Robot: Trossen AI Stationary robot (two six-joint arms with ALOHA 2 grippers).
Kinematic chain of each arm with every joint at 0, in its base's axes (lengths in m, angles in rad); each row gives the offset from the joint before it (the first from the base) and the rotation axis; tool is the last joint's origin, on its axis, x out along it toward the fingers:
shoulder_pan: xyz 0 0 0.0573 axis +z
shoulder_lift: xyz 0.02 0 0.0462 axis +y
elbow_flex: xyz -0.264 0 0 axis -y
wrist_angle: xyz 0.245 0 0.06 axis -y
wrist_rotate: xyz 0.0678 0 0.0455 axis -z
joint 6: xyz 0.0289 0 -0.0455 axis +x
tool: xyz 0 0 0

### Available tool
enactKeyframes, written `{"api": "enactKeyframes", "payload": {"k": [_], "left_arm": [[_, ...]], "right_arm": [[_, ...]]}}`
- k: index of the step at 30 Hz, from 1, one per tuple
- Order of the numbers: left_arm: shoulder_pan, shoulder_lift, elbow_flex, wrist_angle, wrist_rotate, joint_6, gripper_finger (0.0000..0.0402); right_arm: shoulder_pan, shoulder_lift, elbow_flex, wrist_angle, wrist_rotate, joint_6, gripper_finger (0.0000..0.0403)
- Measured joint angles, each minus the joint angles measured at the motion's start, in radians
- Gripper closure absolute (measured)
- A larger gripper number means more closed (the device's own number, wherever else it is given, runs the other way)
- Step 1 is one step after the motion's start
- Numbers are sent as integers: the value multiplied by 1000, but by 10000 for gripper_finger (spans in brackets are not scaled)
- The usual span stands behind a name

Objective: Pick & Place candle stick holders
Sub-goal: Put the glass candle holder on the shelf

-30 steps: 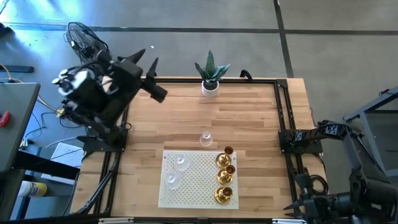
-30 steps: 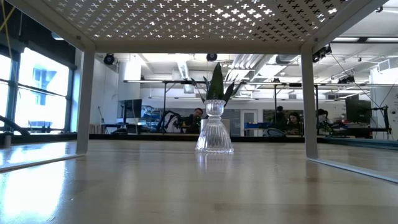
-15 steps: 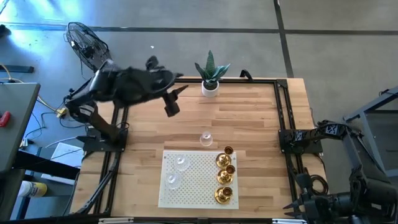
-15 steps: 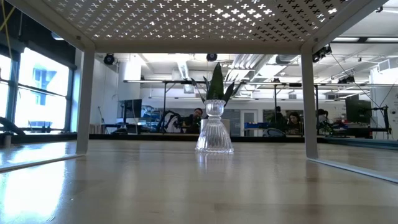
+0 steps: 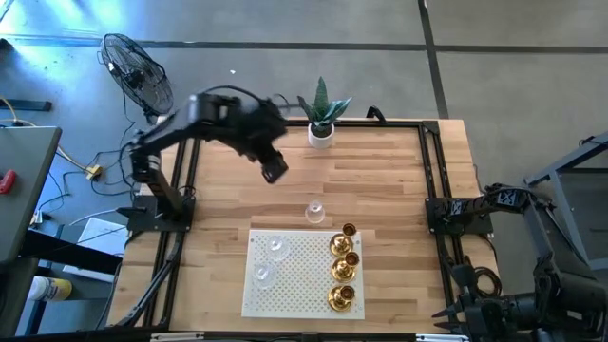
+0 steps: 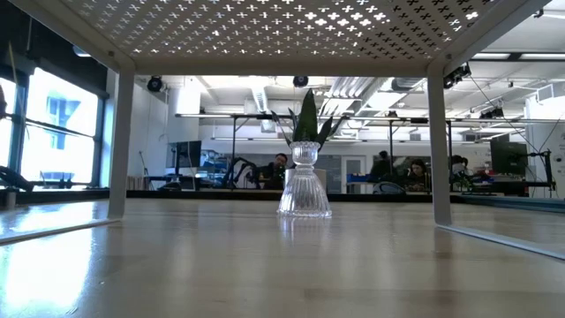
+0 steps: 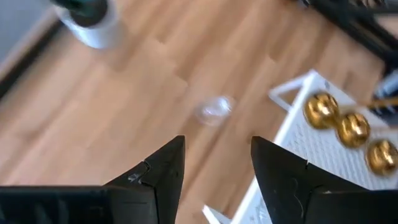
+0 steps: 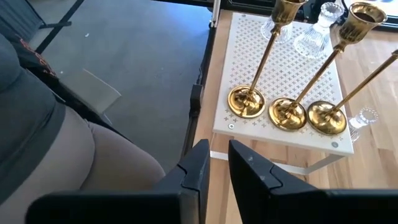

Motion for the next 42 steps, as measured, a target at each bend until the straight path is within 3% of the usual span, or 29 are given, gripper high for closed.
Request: {"api": "enactKeyframes", "payload": {"k": [5, 18, 26, 42], "left_arm": [[0, 83, -28, -22, 101, 68, 222], [1, 237, -64, -21, 84, 174, 222], [1, 319, -64, 72, 82, 214, 222], [-29, 438, -64, 145, 168, 240, 222]], "right_arm": [[0, 0, 0, 0, 0, 0, 355], [0, 1, 0, 1, 0, 0, 350], [1, 23, 1, -9, 6, 0, 356], [14, 27, 1, -9, -2, 7, 354]]}}
